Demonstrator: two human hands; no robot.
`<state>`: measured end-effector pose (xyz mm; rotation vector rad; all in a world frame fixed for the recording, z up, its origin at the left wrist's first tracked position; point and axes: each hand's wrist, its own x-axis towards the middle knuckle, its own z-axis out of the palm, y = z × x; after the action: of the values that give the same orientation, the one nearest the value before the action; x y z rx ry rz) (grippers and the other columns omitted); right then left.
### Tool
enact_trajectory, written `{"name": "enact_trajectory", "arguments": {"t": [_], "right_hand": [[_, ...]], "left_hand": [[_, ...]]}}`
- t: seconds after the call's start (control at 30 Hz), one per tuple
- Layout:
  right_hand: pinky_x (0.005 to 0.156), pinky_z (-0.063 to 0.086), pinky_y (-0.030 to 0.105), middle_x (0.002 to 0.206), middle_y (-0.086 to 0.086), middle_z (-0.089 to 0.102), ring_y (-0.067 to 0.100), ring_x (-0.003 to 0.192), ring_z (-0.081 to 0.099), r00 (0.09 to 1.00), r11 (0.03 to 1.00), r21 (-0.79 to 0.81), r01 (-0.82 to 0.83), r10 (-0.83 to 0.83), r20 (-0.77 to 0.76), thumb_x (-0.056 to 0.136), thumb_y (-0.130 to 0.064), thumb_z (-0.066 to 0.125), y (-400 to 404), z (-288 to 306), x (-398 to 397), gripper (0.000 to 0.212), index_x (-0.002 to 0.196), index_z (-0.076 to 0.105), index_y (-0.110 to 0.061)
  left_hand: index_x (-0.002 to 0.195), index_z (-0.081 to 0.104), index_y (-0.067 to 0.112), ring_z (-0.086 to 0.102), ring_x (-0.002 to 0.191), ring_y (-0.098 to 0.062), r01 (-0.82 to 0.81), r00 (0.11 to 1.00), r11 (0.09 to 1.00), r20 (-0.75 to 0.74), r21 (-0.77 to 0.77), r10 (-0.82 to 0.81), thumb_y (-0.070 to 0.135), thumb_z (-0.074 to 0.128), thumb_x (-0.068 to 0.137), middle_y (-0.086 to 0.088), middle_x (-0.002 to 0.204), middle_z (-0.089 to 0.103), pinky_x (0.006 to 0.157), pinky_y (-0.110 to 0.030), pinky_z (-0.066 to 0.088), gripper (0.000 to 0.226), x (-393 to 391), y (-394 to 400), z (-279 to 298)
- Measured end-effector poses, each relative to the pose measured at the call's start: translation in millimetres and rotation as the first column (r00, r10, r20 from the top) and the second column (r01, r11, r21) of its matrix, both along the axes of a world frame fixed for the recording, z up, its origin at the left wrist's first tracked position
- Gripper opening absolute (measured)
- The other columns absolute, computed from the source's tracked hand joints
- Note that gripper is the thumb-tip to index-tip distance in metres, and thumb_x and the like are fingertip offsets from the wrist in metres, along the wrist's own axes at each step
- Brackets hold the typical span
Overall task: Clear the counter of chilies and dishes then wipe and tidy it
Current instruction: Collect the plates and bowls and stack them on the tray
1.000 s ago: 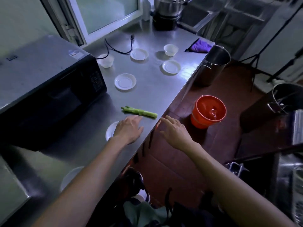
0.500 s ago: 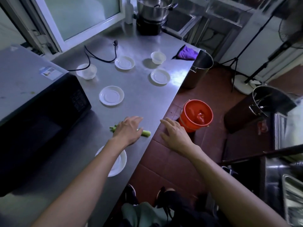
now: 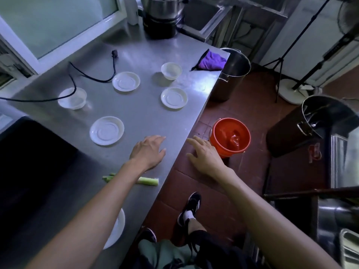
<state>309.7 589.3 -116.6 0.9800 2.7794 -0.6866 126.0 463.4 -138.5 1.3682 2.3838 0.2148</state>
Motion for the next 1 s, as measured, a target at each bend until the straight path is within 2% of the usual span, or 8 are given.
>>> {"name": "enact_trajectory", "arguments": {"t": [0.1, 0.27, 0.5, 0.6, 0.77, 1.0], "right_hand": [[0.109, 0.038, 0.047, 0.150, 0.000, 0.041, 0.028, 0.140, 0.036, 1.000, 1.000, -0.017, -0.007, 0.007, -0.014, 0.095, -0.034, 0.057, 47.4, -4.4, 0.7, 0.057, 0.148, 0.040, -0.024], [0.112, 0.035, 0.050, 0.157, 0.006, 0.035, 0.030, 0.145, 0.030, 1.000, 0.999, -0.050, 0.005, -0.005, 0.006, 0.096, -0.032, 0.056, 123.0, -15.0, 6.0, 0.060, 0.152, 0.037, -0.021], [0.114, 0.033, 0.050, 0.159, 0.005, 0.033, 0.029, 0.147, 0.028, 0.999, 0.995, -0.080, -0.051, 0.052, 0.010, 0.097, -0.032, 0.055, 187.9, -26.5, -8.2, 0.060, 0.153, 0.035, -0.022], [0.110, 0.035, 0.049, 0.153, 0.003, 0.039, 0.028, 0.143, 0.033, 0.998, 0.994, -0.081, -0.069, 0.068, -0.014, 0.095, -0.032, 0.057, 205.3, -28.9, -28.1, 0.059, 0.150, 0.038, -0.022], [0.111, 0.034, 0.051, 0.154, 0.006, 0.037, 0.029, 0.145, 0.029, 0.993, 0.989, -0.092, -0.117, 0.118, 0.012, 0.095, -0.032, 0.058, 232.0, -37.0, -75.7, 0.058, 0.149, 0.039, -0.023], [0.113, 0.030, 0.048, 0.160, 0.006, 0.029, 0.029, 0.146, 0.026, 0.961, 0.971, -0.039, -0.237, 0.241, 0.136, 0.096, -0.036, 0.056, 270.9, -39.1, -156.4, 0.062, 0.152, 0.032, -0.025]], "left_hand": [[0.149, 0.040, 0.027, 0.041, 0.138, -0.020, 0.003, 1.000, 0.999, -0.016, -0.037, -0.003, 0.042, 0.048, 0.098, 0.004, 0.154, 0.041, 0.106, -0.039, 0.038, 0.054, -1.0, 44.7, 1.9], [0.149, 0.039, 0.030, 0.039, 0.140, -0.018, -0.003, 1.000, 0.996, -0.016, -0.090, 0.001, 0.044, 0.047, 0.098, 0.006, 0.155, 0.040, 0.108, -0.039, 0.037, 0.054, 0.4, 111.9, -2.3], [0.148, 0.040, 0.029, 0.041, 0.137, -0.020, -0.053, 0.999, 0.992, -0.012, -0.116, 0.052, 0.043, 0.047, 0.098, 0.006, 0.154, 0.041, 0.105, -0.040, 0.039, 0.052, -3.2, 163.1, -6.0], [0.149, 0.040, 0.028, 0.040, 0.138, -0.020, -0.082, 0.997, 0.990, 0.003, -0.111, 0.083, 0.041, 0.047, 0.099, 0.006, 0.154, 0.040, 0.105, -0.040, 0.038, 0.052, -13.9, 179.8, -7.0], [0.147, 0.042, 0.029, 0.043, 0.135, -0.022, -0.153, 0.987, 0.983, 0.035, -0.098, 0.157, 0.041, 0.049, 0.098, 0.006, 0.153, 0.042, 0.101, -0.040, 0.041, 0.051, -46.3, 196.3, -15.3], [0.144, 0.047, 0.023, 0.046, 0.129, -0.022, -0.275, 0.956, 0.961, 0.105, -0.004, 0.274, 0.032, 0.051, 0.097, 0.008, 0.150, 0.044, 0.102, -0.039, 0.043, 0.048, -111.5, 211.3, -34.0]]}}
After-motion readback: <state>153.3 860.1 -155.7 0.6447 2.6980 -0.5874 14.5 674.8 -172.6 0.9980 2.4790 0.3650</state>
